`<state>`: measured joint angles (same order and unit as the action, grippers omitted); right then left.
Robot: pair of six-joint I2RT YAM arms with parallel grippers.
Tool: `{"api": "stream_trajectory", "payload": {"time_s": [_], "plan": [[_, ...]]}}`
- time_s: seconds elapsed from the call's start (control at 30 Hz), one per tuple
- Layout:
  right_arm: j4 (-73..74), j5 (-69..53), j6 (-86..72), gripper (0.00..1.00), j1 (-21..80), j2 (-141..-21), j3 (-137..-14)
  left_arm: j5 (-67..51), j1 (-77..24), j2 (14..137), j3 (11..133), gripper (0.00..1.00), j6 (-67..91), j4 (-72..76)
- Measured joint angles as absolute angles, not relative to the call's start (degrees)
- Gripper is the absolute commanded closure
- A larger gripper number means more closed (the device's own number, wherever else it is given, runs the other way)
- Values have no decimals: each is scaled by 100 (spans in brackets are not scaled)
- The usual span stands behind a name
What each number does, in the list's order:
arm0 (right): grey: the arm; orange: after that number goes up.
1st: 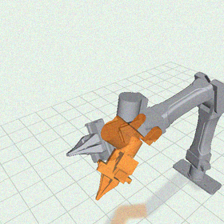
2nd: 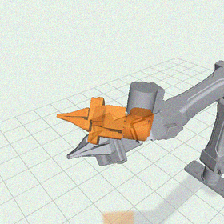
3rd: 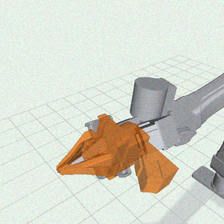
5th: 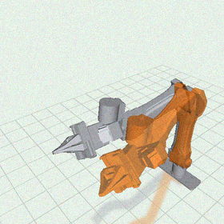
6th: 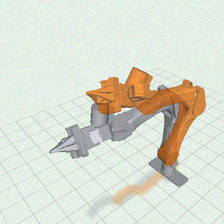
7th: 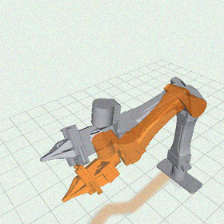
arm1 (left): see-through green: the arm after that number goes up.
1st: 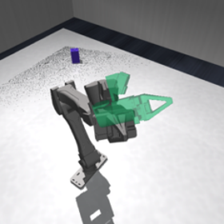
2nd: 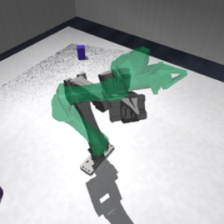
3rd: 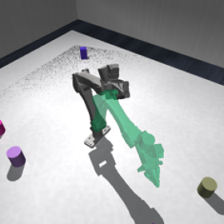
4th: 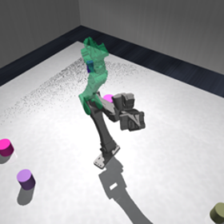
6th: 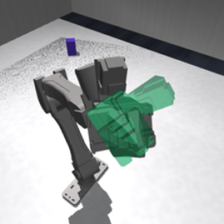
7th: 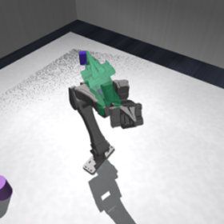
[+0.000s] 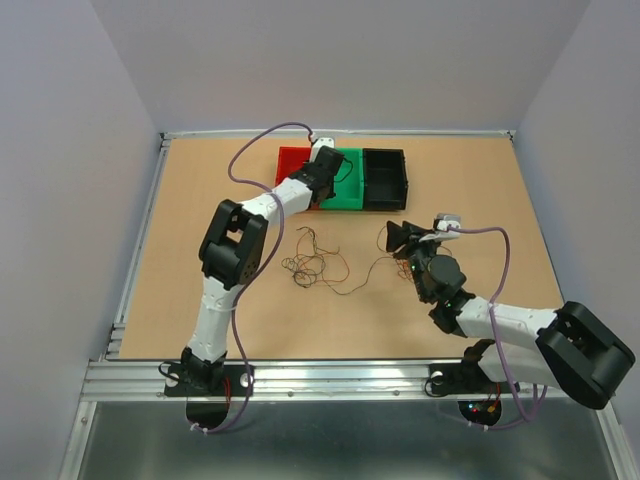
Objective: Untangle the cables
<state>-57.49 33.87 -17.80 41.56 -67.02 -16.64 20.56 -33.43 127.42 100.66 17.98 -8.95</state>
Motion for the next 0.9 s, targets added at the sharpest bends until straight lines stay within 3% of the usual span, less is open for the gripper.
{"api": "stream_trajectory", "payload": {"time_s": [0.13, 0.2, 0.33, 0.4, 0.67, 0.9], "plan": [[-5745, 3284, -1780, 49, 4156, -6814, -1667, 2211, -3343, 12195, 9360, 34, 1763, -701], [-5717, 3186, -1780, 48, 4156, -6842, -1671, 2287, -3339, 11893, 9183, 28, 1645, -530], [-5408, 2783, -1778, 45, 4156, -6895, -1815, 2213, -3326, 11399, 9050, 6, 1446, -183], [-5159, 2506, -1780, 45, 4156, -6923, -1999, 2106, -3328, 11080, 8866, 2, 1321, 95], [-4480, 1302, -1730, 45, 4152, -7397, -2689, 1752, -3291, 10051, 7791, 2, 923, 598], [-4125, 357, -1669, 45, 4152, -8326, -3297, 766, -3089, 8976, 6834, 1, -475, 707]]}}
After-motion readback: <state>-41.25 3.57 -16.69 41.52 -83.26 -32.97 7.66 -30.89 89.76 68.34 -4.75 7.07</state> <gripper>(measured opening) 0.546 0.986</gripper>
